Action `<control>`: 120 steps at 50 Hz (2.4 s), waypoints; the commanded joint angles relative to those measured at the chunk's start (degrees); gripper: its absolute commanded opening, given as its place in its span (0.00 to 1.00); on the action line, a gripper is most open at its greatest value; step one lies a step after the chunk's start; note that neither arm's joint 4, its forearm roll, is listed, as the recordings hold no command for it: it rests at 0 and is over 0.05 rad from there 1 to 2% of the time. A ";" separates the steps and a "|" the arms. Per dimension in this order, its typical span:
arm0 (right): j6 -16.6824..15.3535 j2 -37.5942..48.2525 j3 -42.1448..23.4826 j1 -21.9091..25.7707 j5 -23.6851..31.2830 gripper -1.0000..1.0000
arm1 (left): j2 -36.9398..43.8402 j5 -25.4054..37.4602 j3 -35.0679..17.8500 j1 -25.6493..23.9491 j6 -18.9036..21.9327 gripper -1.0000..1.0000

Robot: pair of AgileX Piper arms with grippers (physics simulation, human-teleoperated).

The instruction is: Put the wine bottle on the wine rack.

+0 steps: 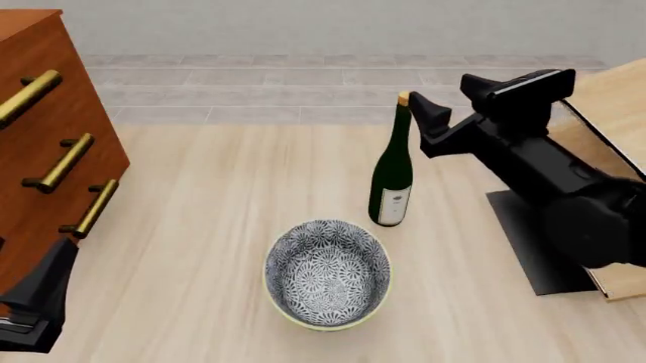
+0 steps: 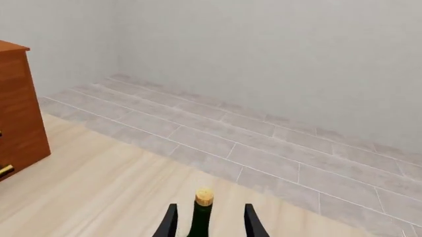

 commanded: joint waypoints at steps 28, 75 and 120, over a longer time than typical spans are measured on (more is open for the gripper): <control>1.68 11.73 -8.26 0.93 -0.67 1.00 | 0.00 0.19 0.02 1.00 1.14 1.00; 2.01 17.75 -9.56 0.72 -1.98 1.00 | 0.00 0.04 0.02 1.79 0.58 1.00; 2.64 11.00 -10.44 1.92 1.75 0.00 | 0.00 -0.53 0.01 1.99 0.41 1.00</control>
